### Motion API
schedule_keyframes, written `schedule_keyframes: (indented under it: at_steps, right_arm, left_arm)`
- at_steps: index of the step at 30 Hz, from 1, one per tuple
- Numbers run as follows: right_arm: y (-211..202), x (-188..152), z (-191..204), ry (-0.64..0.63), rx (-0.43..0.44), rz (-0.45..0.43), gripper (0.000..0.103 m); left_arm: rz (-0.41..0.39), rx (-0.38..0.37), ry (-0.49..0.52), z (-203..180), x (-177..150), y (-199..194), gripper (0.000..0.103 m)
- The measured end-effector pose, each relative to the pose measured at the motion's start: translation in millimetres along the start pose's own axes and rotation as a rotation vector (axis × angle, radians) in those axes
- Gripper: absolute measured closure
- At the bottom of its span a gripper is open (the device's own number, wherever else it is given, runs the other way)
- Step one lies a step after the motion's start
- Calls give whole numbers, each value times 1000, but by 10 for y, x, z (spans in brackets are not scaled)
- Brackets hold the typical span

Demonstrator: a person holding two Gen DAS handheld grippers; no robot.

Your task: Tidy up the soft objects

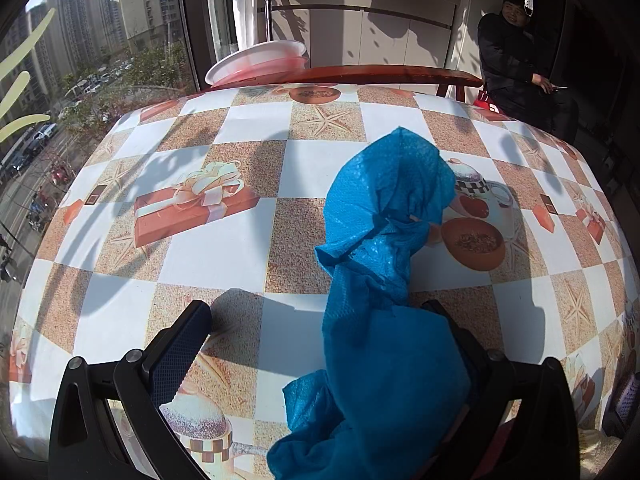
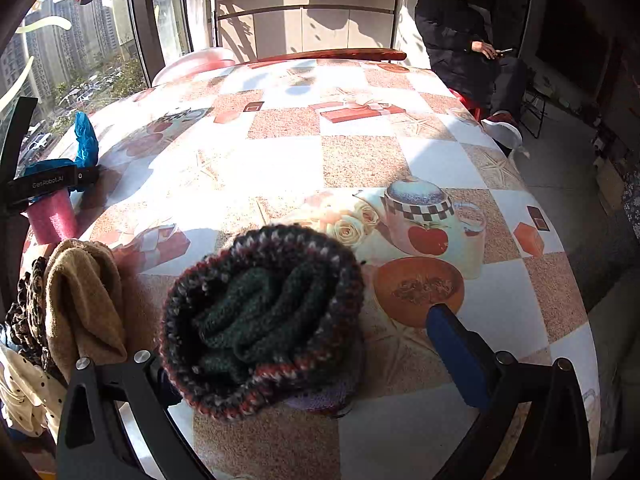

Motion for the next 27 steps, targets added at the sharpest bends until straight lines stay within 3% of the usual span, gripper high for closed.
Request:
schedule_keyframes:
  at_steps: [27]
  right_arm:
    - [3, 4, -1, 0, -1, 1, 0]
  left_arm:
    - [1, -2, 1, 2, 6, 31, 0]
Point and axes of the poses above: each gripper's, at about its wrist camera, not at the fingertips, and y roughly the way its jaws point, z to its left, x to its top, the point moved 4 cm from there along y, roughly the way its jaws point, and after that the axes turned 3 degrees about -z, right-handed, at the moved point
